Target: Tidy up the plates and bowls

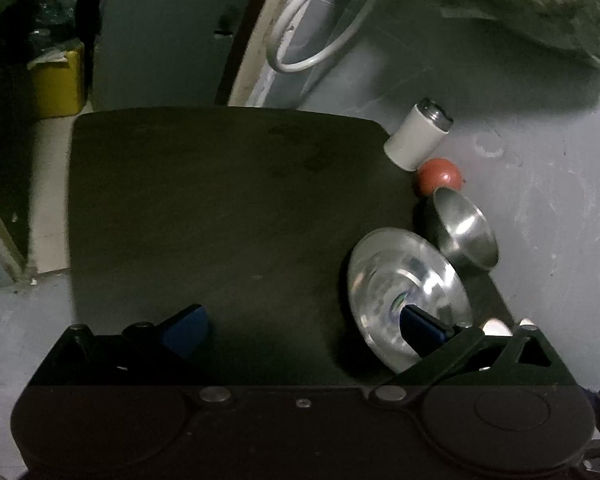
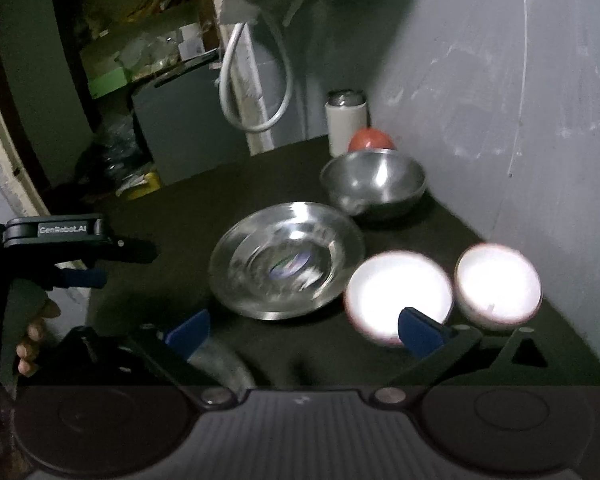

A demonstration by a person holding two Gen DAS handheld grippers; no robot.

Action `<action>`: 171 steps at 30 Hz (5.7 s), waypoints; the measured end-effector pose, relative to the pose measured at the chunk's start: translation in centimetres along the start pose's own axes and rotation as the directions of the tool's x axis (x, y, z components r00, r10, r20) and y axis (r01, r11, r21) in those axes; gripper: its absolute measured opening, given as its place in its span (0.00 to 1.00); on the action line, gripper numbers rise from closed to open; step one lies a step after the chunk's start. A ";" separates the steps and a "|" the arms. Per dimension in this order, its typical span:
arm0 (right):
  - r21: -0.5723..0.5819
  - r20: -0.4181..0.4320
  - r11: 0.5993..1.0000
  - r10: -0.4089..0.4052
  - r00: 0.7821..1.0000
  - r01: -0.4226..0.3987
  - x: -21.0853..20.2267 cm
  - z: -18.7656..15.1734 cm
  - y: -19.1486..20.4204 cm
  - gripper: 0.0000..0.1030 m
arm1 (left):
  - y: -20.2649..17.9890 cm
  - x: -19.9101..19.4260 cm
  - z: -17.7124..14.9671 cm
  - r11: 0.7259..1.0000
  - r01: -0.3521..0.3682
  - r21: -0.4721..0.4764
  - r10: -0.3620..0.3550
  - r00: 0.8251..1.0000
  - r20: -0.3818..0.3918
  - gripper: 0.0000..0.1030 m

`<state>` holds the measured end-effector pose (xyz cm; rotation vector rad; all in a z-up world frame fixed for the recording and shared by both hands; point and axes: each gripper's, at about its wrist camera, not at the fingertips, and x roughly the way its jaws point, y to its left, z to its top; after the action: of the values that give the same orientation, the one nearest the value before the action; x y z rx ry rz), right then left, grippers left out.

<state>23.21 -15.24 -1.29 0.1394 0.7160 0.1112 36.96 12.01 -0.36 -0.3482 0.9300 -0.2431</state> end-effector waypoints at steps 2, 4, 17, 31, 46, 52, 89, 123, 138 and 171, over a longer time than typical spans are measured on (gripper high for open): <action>-0.019 0.006 1.000 -0.011 1.000 0.011 0.9 0.9 -0.5 1.00 | -0.6 1.0 0.6 1.000 0.004 0.004 -0.004 1.000 -0.007 0.99; -0.041 0.012 0.999 -0.021 1.000 0.021 1.9 1.8 -1.0 1.00 | -1.3 2.0 1.0 1.000 -0.001 0.015 0.001 1.000 -0.018 0.99; -0.061 -0.049 0.998 -0.013 0.999 0.010 9.1 6.0 -4.7 0.96 | -3.2 7.0 -0.1 0.998 -0.045 0.049 0.049 0.995 -0.085 0.99; -0.058 -0.119 0.998 0.014 0.993 -0.021 12.5 6.0 -4.4 0.84 | -4.1 7.3 -0.3 0.994 -0.059 0.089 0.066 0.995 -0.072 0.99; -0.044 -0.149 0.999 0.024 0.989 -0.031 13.7 5.8 -4.4 0.72 | -4.6 7.4 -0.4 0.992 -0.043 0.119 0.053 0.995 -0.079 0.89; -0.039 -0.159 0.999 0.029 0.987 -0.036 14.2 5.7 -4.4 0.63 | -4.7 7.3 -0.5 0.993 -0.041 0.108 0.048 0.996 -0.072 0.82; -0.035 -0.130 0.997 0.070 0.989 -0.075 13.1 5.8 -2.2 0.28 | -2.6 3.4 -0.1 0.999 0.035 0.029 -0.034 0.999 -0.010 0.16; -0.082 -0.125 0.984 0.150 0.981 -0.161 1.1 -0.4 2.8 0.28 | -1.1 -8.0 -7.9 0.998 0.040 0.054 -0.040 0.999 0.002 0.16; -0.087 -0.172 0.978 0.174 0.969 -0.191 -0.8 -4.0 3.9 0.28 | -0.3 -9.3 -11.2 0.995 -0.005 0.104 0.009 0.999 -0.036 0.21; -0.129 -0.235 0.980 0.119 0.965 -0.152 -0.9 -6.0 5.2 0.31 | -1.7 -8.0 -12.6 0.972 -0.076 0.223 0.094 0.993 -0.075 0.27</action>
<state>18.29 -9.75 -4.34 0.0349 0.9228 0.3146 22.01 10.93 -0.76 -0.0940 0.9891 -0.2810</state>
